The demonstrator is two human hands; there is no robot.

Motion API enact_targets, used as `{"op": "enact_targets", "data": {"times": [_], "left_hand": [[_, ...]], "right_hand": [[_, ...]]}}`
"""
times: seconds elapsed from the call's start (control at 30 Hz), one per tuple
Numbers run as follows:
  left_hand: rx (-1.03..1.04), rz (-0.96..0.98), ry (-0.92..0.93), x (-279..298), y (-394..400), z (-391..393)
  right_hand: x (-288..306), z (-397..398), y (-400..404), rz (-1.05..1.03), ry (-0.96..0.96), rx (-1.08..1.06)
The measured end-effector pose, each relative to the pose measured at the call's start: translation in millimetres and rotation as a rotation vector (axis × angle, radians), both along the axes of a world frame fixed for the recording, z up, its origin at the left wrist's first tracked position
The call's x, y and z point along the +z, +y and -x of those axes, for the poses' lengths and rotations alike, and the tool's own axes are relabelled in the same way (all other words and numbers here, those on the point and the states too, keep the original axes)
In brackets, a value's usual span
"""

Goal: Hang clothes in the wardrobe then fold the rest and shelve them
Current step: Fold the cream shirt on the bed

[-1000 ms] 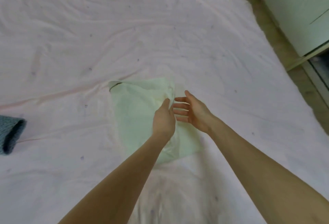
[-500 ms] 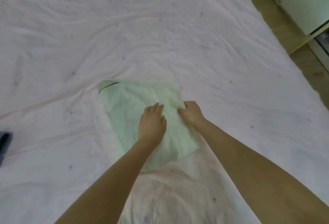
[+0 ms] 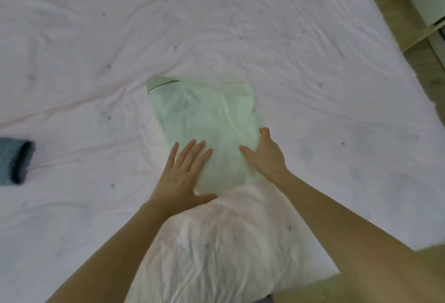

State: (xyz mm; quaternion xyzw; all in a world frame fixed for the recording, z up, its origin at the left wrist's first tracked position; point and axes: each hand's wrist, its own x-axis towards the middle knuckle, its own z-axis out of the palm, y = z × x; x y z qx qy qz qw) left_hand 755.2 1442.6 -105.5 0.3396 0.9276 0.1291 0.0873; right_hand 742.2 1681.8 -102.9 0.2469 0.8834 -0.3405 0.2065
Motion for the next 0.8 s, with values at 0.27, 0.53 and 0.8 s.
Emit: {"op": "enact_targets", "data": {"times": [0.27, 0.53, 0.8], "left_hand": [[0.209, 0.201, 0.049, -21, -4, -27], [0.417, 0.15, 0.0, -31, 14, -30], [0.028, 0.35, 0.096, -48, -31, -38]], "right_hand": [[0, 9, -22, -0.098, 0.281, 0.009], [2, 43, -24, 0.135, 0.213, -0.14], [-21, -11, -5, -0.179, 0.091, 0.191]]}}
